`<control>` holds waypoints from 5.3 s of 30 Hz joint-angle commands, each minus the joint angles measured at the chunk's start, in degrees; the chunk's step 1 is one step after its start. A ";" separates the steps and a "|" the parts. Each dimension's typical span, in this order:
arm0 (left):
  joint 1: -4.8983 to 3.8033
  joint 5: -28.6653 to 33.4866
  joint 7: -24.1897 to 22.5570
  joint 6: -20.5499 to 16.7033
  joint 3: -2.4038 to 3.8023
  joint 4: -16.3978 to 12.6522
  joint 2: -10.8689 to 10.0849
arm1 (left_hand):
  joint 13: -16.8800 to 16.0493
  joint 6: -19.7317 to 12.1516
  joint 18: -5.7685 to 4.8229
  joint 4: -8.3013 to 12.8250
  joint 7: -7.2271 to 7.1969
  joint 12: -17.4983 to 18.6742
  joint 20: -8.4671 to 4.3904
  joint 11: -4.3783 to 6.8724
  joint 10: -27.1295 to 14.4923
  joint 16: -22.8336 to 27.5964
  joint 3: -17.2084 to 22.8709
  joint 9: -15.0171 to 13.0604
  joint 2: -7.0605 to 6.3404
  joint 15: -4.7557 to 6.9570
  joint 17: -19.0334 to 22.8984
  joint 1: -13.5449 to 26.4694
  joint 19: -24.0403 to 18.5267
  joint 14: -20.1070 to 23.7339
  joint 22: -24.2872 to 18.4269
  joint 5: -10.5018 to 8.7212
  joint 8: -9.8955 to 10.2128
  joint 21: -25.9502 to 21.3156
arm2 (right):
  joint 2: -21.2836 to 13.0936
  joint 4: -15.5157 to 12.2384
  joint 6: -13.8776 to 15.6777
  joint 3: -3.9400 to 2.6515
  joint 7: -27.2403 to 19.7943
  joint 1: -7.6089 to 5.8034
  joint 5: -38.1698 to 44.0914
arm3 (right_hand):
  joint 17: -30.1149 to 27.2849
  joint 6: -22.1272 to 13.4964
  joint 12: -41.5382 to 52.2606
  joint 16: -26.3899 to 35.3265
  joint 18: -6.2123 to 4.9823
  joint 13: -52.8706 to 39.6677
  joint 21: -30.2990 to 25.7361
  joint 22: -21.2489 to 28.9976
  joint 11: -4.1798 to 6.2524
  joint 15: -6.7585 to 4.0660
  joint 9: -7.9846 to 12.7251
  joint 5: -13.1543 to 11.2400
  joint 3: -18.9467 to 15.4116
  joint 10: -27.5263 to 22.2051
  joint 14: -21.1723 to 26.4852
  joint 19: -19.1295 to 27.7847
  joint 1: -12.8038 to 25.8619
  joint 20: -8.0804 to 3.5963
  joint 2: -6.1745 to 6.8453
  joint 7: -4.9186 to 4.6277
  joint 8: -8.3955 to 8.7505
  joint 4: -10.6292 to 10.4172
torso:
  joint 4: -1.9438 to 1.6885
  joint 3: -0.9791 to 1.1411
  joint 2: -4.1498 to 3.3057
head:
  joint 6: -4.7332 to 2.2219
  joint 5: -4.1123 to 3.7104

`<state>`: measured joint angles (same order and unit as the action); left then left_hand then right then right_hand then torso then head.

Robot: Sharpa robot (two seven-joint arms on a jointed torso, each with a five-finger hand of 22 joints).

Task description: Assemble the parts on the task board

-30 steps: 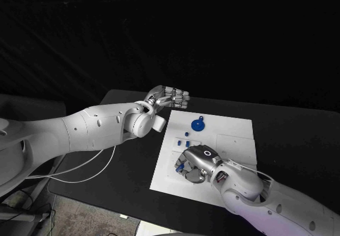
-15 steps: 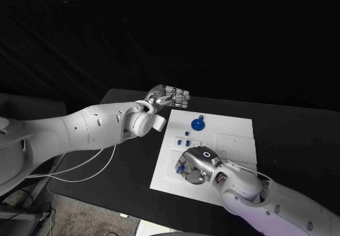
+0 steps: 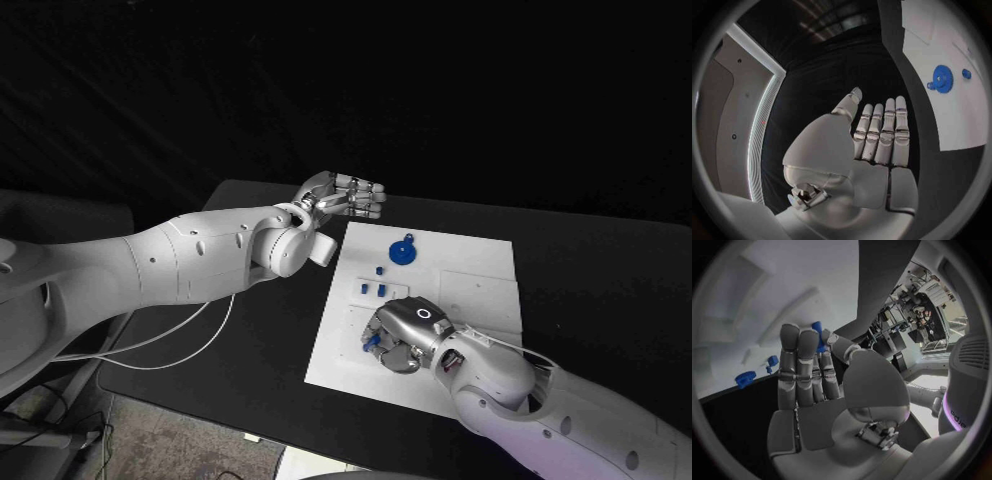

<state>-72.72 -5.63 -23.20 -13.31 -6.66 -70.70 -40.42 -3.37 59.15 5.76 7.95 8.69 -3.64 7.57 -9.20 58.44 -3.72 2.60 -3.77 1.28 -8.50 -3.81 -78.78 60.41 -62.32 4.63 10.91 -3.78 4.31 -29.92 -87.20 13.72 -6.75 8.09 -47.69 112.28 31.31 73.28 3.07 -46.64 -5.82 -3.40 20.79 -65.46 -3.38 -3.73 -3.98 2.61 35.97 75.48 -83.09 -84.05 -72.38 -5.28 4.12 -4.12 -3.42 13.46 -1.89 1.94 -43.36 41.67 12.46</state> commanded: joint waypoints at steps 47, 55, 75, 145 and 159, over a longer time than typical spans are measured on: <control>-0.05 0.18 0.21 1.51 0.05 -0.07 0.29 | 0.05 -0.34 -0.03 0.11 -0.13 0.07 0.12 -0.04 -0.33 0.25 -0.10 0.05 0.65 -0.06 0.08 0.10 0.06 0.70 -0.07 0.20 0.19 0.17 | 2.04 -1.25 -5.73 1.01 3.06 -0.25 6.11 | 0.40 0.24 0.40 0.37 -0.56 -0.11 -0.10 -1.01 2.34 -0.43 -0.14 0.14 0.31 2.86 -0.04 -1.88 0.21 -0.30 -0.22 -0.07 -0.29 0.49 | -0.03 -0.08 0.00 | 0.12 -0.17; -0.05 0.18 0.31 1.60 0.05 -0.05 0.32 | 0.05 -0.34 -0.03 0.11 -0.13 0.07 0.12 -0.04 -0.33 0.25 -0.10 0.05 0.65 -0.06 0.08 0.10 0.06 0.70 -0.07 0.20 0.19 0.17 | 2.38 -0.95 -6.40 1.52 2.81 -0.56 5.66 | 0.40 0.14 0.39 0.47 -0.53 -0.10 -0.56 -1.00 2.32 -0.41 -0.14 0.14 0.27 2.75 -0.03 -1.84 0.40 -0.28 -0.24 -0.10 -0.28 0.40 | -0.01 0.01 0.00 | 0.04 -0.23; -0.05 0.18 0.54 1.75 0.05 0.00 0.29 | 0.05 -0.48 -0.01 0.11 -0.08 0.06 0.19 -0.08 -0.47 0.25 -0.20 0.05 0.66 -0.11 0.08 0.05 -0.01 0.85 -0.12 0.17 0.20 0.13 | 2.50 -0.53 -2.04 1.87 1.24 -0.76 3.23 | -0.47 -3.85 0.36 0.23 -1.64 -0.07 -2.79 0.02 1.57 0.30 0.19 2.80 -6.23 0.00 0.25 -2.00 2.04 0.67 1.61 -0.84 -0.19 0.57 | -0.02 0.01 0.00 | 0.18 -0.29; 1.27 0.79 -1.90 3.50 -0.10 2.57 -0.86 | 0.01 -9.36 -0.77 -3.70 -2.82 0.05 -0.27 1.97 3.16 0.19 -4.74 0.41 -1.40 0.67 -0.14 5.59 0.53 -1.77 -0.10 -0.97 0.43 0.29 | -22.23 -2.98 -12.39 -9.30 4.79 -5.20 -59.12 | 7.83 -6.65 50.20 -7.56 1.30 -47.60 15.67 -1.09 5.58 -2.12 -2.72 12.94 -27.10 -3.97 1.23 -2.11 4.24 -1.83 -5.42 0.76 -0.26 -6.63 | 2.31 0.30 2.61 | -2.03 -10.53; 2.84 0.77 -3.00 5.54 -0.31 2.98 -1.51 | 0.03 -8.06 -1.22 -5.47 -1.96 0.19 -1.00 2.29 2.49 0.18 -7.36 0.37 -1.45 1.49 -0.24 5.35 1.48 -4.61 -0.19 -1.06 0.38 0.47 | -25.26 -4.15 -22.09 -6.10 24.68 -5.35 -58.88 | 16.71 -9.90 54.90 -10.38 1.02 -60.73 19.87 -5.36 4.94 -1.61 -4.48 10.52 -31.75 0.14 1.03 -2.69 8.95 -1.33 -5.34 -0.06 -0.18 -9.37 | 3.05 0.23 4.28 | -0.90 -12.02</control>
<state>-69.93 -5.01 -24.77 -9.87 -6.99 -67.63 -41.89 -3.37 51.34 5.37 2.33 6.73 -3.64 6.44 -6.98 61.19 -3.72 -4.44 -3.43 -0.23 -7.08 -4.03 -73.19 61.54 -66.64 4.43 9.92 -3.49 4.75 -55.14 -90.97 -4.10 -12.91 24.65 -53.06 54.75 47.81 63.76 58.09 -56.79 -5.27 -64.02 40.41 -70.68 1.63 -5.54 -8.55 13.47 4.66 75.39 -81.95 -84.04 -63.81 -6.98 -1.28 -4.22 -3.63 4.12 1.02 2.28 -39.48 40.55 0.64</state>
